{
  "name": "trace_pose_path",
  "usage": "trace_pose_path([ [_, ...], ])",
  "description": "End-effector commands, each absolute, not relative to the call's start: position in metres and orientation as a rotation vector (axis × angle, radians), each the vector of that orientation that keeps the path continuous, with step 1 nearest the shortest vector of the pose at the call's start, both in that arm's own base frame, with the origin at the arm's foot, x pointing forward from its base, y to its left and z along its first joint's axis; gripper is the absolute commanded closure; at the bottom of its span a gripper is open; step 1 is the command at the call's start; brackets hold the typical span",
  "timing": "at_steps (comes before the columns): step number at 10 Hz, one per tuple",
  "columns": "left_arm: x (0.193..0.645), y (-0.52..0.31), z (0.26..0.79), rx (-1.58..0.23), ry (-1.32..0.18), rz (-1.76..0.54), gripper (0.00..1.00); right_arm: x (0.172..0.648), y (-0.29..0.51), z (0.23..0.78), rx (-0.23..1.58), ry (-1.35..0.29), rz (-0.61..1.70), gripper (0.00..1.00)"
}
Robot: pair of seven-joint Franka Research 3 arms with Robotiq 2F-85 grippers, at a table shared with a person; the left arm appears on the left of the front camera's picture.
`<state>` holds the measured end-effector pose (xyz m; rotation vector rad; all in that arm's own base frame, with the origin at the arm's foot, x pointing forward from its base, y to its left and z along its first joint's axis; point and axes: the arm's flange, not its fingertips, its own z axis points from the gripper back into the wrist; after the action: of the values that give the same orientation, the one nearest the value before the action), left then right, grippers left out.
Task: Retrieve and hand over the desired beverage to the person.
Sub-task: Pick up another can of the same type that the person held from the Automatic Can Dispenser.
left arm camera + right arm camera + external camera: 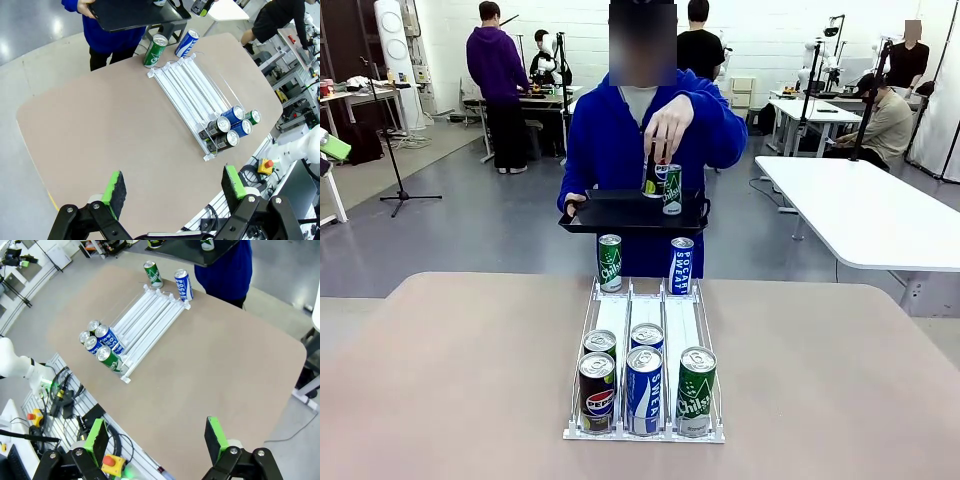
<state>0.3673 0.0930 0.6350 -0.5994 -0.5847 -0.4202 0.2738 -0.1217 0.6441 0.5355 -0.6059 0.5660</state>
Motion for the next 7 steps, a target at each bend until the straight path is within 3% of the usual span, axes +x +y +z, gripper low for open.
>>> trace_pose_path([
  [1, 0.3672, 0.0949, 0.6348, -0.616, -0.598, -0.438, 0.0, 0.2752, -0.123, 0.6453, 0.553, -0.61, 0.578, 0.0],
  [7, 0.3672, 0.0949, 0.6348, -0.616, -0.598, -0.438, 0.0, 0.2752, -0.123, 0.6453, 0.553, -0.61, 0.578, 0.0],
])
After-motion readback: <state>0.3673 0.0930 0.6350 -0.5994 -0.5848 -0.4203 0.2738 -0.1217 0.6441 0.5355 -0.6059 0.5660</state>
